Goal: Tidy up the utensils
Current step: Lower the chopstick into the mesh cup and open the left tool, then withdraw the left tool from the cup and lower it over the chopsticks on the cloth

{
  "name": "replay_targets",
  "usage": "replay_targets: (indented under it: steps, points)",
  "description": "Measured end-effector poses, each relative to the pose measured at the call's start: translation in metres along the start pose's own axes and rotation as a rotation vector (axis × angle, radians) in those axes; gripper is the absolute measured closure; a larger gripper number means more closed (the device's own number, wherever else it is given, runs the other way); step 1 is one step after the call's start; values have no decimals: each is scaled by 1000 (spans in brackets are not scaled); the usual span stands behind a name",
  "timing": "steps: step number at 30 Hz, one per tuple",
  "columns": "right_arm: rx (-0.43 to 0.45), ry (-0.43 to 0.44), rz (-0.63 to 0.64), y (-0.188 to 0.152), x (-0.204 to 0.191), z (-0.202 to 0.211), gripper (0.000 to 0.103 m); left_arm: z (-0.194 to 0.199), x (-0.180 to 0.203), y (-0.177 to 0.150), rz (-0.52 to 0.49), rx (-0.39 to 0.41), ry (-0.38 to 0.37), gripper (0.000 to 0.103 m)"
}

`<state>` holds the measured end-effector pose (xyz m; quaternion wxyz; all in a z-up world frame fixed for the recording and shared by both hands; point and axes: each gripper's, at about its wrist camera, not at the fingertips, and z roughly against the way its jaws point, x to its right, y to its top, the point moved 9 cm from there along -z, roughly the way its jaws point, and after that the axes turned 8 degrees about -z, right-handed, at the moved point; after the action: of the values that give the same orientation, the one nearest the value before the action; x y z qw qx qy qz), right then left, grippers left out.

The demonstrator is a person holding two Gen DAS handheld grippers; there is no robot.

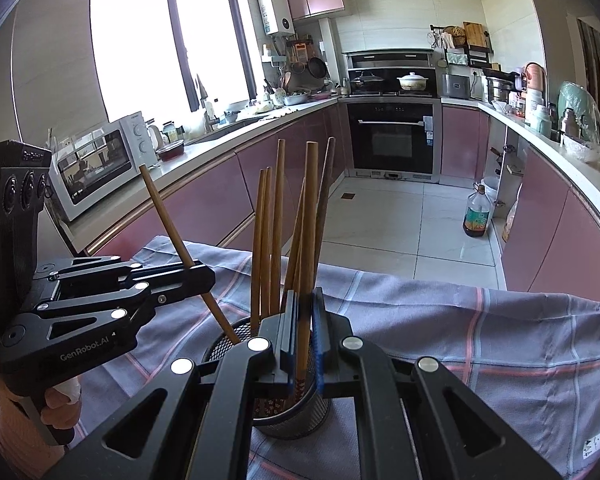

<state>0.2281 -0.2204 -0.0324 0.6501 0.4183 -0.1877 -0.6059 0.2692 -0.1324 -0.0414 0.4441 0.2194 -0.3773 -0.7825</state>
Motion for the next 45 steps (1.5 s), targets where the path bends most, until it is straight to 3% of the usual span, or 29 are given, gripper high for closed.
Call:
replay_targets:
  steps: [13,15,22,37,45]
  points:
    - [-5,5,-20,-1,3,-4,95,-3,-7,-4,20,14,20,87]
    - [-7,7,-20,-3,3,-4,95,-3,-8,-5,22,15,25,80]
    - [-3,17,-17,-7,1,1,89,2,-11,-9,30,32,42,73]
    - [30,56,15,-18,-16,27,76,42,-13,-30,30,102,101,48]
    - [34,101,94,-34,-39,47,76,71,-23,-51,39,120,121,47]
